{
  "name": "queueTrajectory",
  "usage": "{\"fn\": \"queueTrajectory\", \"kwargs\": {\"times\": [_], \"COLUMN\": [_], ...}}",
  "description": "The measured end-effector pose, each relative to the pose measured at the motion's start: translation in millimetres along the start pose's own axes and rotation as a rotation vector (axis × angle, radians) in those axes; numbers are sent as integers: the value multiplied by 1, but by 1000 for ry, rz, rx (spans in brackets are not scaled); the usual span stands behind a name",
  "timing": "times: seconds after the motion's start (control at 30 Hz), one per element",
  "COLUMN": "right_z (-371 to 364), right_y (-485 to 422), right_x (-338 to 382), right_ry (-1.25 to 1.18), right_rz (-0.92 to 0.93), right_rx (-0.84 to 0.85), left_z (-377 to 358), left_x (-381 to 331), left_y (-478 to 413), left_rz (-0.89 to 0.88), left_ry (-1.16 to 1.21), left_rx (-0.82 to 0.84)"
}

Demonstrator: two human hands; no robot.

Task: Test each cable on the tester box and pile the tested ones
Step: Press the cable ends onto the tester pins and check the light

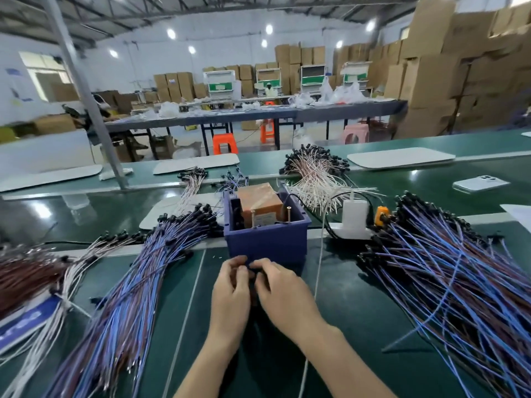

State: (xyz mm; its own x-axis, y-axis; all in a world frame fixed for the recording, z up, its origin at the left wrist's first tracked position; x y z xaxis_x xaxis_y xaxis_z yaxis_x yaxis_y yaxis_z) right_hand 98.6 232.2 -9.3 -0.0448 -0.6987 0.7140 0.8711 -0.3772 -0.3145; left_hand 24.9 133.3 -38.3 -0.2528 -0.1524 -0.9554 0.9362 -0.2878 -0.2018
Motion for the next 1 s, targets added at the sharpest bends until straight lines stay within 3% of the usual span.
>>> {"fn": "queueTrajectory", "kwargs": {"times": [0.27, 1.0], "right_z": [-36, -36], "right_y": [-29, -29], "right_x": [-28, -37], "right_ry": [-64, -283], "right_rz": [-150, -142], "right_rx": [110, 62], "left_z": [8, 1], "left_x": [12, 14], "left_y": [-13, -10], "left_rz": [40, 84], "left_ry": [43, 86], "left_rx": [-91, -49]}}
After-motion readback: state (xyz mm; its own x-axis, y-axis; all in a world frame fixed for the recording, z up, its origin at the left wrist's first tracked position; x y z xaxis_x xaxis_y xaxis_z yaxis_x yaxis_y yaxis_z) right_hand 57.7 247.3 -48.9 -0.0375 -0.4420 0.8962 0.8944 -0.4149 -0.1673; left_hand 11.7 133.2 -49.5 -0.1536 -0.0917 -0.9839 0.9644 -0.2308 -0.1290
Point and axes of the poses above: each hand's wrist, its own y-axis away from the middle knuckle, its own z-axis out of the back of the hand, x = y × z, the point moved 8 cm from there along -y, towards the middle knuckle, and after that the axes turned 10 degrees about -y, right-handed, at the moved point
